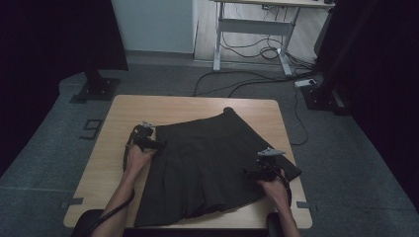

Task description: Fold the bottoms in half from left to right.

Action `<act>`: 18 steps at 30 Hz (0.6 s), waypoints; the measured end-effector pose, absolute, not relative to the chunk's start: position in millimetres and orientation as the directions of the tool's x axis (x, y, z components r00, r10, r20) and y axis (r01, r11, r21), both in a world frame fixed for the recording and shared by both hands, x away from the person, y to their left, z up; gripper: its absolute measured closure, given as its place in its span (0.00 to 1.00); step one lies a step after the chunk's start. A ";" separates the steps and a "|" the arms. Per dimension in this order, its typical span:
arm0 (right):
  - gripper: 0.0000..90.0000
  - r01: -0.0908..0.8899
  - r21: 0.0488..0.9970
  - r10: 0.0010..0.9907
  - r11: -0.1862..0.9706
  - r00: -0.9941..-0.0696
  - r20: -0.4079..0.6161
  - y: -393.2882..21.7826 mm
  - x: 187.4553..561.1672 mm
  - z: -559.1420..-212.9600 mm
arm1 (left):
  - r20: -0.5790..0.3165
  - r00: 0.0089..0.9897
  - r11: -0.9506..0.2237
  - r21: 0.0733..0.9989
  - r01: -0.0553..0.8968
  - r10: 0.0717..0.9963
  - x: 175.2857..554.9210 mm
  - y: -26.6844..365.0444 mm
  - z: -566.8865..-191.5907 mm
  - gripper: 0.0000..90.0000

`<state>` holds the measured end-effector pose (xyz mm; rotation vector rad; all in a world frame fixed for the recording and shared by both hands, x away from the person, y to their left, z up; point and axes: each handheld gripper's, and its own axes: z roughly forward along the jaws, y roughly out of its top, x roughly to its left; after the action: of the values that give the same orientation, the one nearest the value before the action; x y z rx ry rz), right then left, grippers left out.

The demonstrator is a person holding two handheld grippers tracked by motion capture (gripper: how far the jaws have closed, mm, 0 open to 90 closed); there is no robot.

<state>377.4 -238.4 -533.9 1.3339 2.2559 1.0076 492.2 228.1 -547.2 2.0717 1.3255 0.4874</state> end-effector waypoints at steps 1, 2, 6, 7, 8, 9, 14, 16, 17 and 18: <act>0.07 0.617 0.719 0.853 0.320 -0.518 0.065 -237.0 374.6 -531.3 | -0.023 0.427 -0.301 0.675 0.674 0.904 492.2 228.1 -547.2 0.05; 0.04 0.610 0.720 0.843 0.333 -0.534 0.063 -234.6 371.6 -528.0 | -0.022 0.427 -0.302 0.674 0.674 0.904 492.4 228.0 -547.2 0.05; 0.00 0.580 0.724 0.807 0.373 -0.588 0.055 -222.8 363.8 -518.0 | -0.022 0.427 -0.302 0.673 0.675 0.904 492.5 228.0 -547.2 0.05; 0.00 0.570 0.726 0.791 0.385 -0.609 0.058 -217.4 361.5 -515.1 | -0.022 0.427 -0.303 0.673 0.675 0.904 492.5 228.0 -547.2 0.05; 0.00 0.565 0.727 0.783 0.391 -0.619 0.060 -213.6 360.1 -513.6 | -0.020 0.428 -0.304 0.672 0.675 0.904 492.5 228.2 -547.1 0.05; 0.00 0.559 0.724 0.768 0.404 -0.637 0.063 -206.8 357.8 -511.1 | -0.021 0.428 -0.305 0.672 0.675 0.903 492.5 228.2 -547.1 0.05; 0.00 0.521 0.719 0.707 0.460 -0.705 0.058 -176.3 350.0 -503.8 | -0.022 0.435 -0.307 0.675 0.670 0.900 492.1 228.2 -547.0 0.06; 0.00 0.513 0.721 0.684 0.467 -0.725 0.073 -164.6 347.3 -502.1 | -0.023 0.438 -0.308 0.678 0.667 0.898 491.7 228.2 -546.9 0.07; 0.00 0.508 0.718 0.670 0.475 -0.738 0.079 -157.9 345.4 -501.0 | -0.024 0.439 -0.308 0.679 0.667 0.898 491.6 228.2 -546.9 0.08; 0.00 0.496 0.717 0.651 0.489 -0.755 0.078 -150.8 343.7 -500.2 | -0.023 0.439 -0.308 0.679 0.666 0.898 491.6 228.3 -547.0 0.08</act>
<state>343.7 -150.8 -500.2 0.9888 2.5291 1.1179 491.6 228.3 -547.0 2.0753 1.3082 0.4841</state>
